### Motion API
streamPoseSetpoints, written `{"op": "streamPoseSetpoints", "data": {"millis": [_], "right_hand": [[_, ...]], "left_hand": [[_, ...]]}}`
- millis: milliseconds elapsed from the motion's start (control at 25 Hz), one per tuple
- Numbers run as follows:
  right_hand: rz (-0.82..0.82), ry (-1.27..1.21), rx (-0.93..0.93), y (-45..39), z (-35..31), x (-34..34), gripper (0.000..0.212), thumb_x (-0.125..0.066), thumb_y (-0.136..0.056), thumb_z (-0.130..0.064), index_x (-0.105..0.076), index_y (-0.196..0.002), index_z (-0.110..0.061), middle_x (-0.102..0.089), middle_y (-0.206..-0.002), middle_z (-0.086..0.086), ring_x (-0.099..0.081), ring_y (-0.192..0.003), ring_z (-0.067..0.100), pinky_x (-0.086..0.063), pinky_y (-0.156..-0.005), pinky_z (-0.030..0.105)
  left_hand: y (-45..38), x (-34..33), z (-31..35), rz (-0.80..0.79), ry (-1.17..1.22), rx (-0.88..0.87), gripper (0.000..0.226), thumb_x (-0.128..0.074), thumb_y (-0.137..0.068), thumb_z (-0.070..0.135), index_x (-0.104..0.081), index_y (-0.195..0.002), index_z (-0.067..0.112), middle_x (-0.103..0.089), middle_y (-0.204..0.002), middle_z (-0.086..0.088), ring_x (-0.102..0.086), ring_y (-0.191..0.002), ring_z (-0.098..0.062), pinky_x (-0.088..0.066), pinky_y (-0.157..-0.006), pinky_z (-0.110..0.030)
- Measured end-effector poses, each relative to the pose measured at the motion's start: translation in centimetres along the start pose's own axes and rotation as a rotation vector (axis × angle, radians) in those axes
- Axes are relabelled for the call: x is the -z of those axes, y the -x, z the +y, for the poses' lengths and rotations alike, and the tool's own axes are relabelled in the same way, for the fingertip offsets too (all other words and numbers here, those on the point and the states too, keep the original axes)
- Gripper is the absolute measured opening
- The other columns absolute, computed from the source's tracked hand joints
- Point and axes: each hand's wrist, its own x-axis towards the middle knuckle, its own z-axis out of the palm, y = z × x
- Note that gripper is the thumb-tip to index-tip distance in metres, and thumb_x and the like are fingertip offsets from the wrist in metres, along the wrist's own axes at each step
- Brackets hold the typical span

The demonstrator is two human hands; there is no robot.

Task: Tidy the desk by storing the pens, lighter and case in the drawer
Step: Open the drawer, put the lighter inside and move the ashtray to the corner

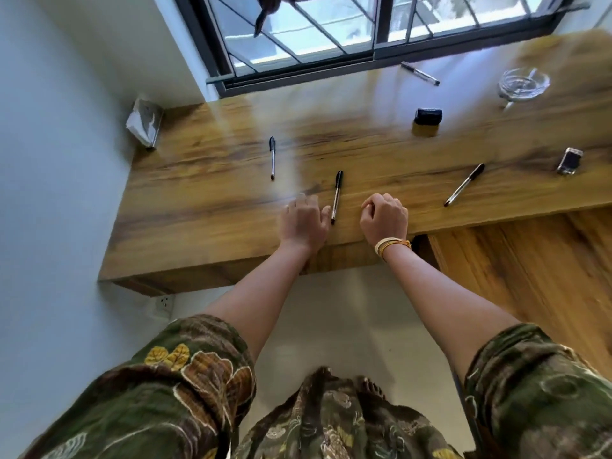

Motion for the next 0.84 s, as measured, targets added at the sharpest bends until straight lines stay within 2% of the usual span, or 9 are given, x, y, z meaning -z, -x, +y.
{"op": "streamPoseSetpoints", "data": {"millis": [80,160,280,400,480,560,720,840], "right_hand": [[0.015,0.02,0.032,-0.6,0.2,0.1,0.02,-0.048,-0.082,-0.017,-0.066,-0.081,-0.01,-0.066,-0.081,0.008,-0.059,-0.081,0.026,-0.05,-0.073,0.037],[0.058,0.047,0.06,-1.6,1.4,0.9,0.02,-0.047,-0.081,-0.017,-0.065,-0.08,-0.008,-0.065,-0.081,0.009,-0.057,-0.081,0.027,-0.05,-0.072,0.038],[0.194,0.029,-0.014,-4.0,4.4,3.0,0.021,-0.046,-0.079,-0.016,-0.065,-0.082,-0.008,-0.065,-0.084,0.011,-0.056,-0.084,0.03,-0.046,-0.075,0.038],[0.343,-0.024,-0.158,-7.8,8.7,5.6,0.024,-0.043,-0.077,-0.015,-0.066,-0.083,-0.009,-0.065,-0.086,0.013,-0.056,-0.085,0.034,-0.041,-0.08,0.038],[0.389,0.033,-0.2,-9.9,11.7,7.6,0.025,-0.043,-0.078,-0.016,-0.067,-0.085,-0.01,-0.064,-0.09,0.013,-0.055,-0.089,0.034,-0.038,-0.084,0.037],[0.392,0.133,-0.251,-11.3,14.7,9.7,0.026,-0.044,-0.081,-0.019,-0.066,-0.091,-0.011,-0.061,-0.098,0.013,-0.053,-0.097,0.034,-0.039,-0.086,0.039],[0.319,0.424,-0.313,-12.5,20.7,11.8,0.027,-0.044,-0.086,-0.027,-0.063,-0.101,-0.013,-0.056,-0.113,0.014,-0.051,-0.107,0.035,-0.039,-0.09,0.044],[0.259,0.517,-0.395,-13.6,23.5,11.9,0.034,-0.045,-0.085,-0.032,-0.055,-0.111,-0.013,-0.045,-0.135,0.019,-0.042,-0.124,0.04,-0.031,-0.102,0.05]], "left_hand": [[-1.6,-0.7,1.6,0.035,0.016,-0.114,0.039,-0.047,-0.095,0.032,-0.057,-0.122,0.007,-0.057,-0.126,-0.015,-0.054,-0.115,-0.031,-0.039,-0.104,-0.043],[-3.1,-1.5,4.3,0.001,0.064,-0.202,0.04,-0.048,-0.095,0.029,-0.053,-0.128,0.007,-0.053,-0.133,-0.013,-0.047,-0.126,-0.029,-0.029,-0.113,-0.044],[-5.4,-2.7,9.2,-0.055,0.162,-0.27,0.042,-0.048,-0.096,0.027,-0.05,-0.133,0.007,-0.05,-0.139,-0.011,-0.043,-0.132,-0.027,-0.025,-0.117,-0.041],[-7.2,-4.6,14.5,-0.179,0.257,-0.196,0.047,-0.045,-0.098,0.03,-0.043,-0.139,0.009,-0.038,-0.15,-0.014,-0.033,-0.141,-0.028,-0.025,-0.116,-0.045],[-7.9,-6.3,16.8,-0.26,0.267,-0.108,0.052,-0.042,-0.098,0.036,-0.035,-0.145,0.014,-0.025,-0.158,-0.013,-0.018,-0.148,-0.027,-0.013,-0.119,-0.05],[-8.1,-7.9,17.7,-0.23,0.197,-0.085,0.054,-0.037,-0.097,0.041,-0.029,-0.147,0.022,-0.016,-0.161,-0.007,-0.009,-0.15,-0.025,-0.005,-0.12,-0.054],[-9.4,-9.4,17.8,-0.159,0.109,-0.072,0.057,-0.032,-0.093,0.045,-0.027,-0.147,0.03,-0.015,-0.162,-0.004,-0.009,-0.15,-0.024,-0.006,-0.119,-0.057],[-10.1,-9.2,18.1,-0.147,0.095,-0.068,0.056,-0.033,-0.093,0.044,-0.027,-0.147,0.03,-0.016,-0.162,-0.005,-0.01,-0.15,-0.025,-0.006,-0.118,-0.057]]}}
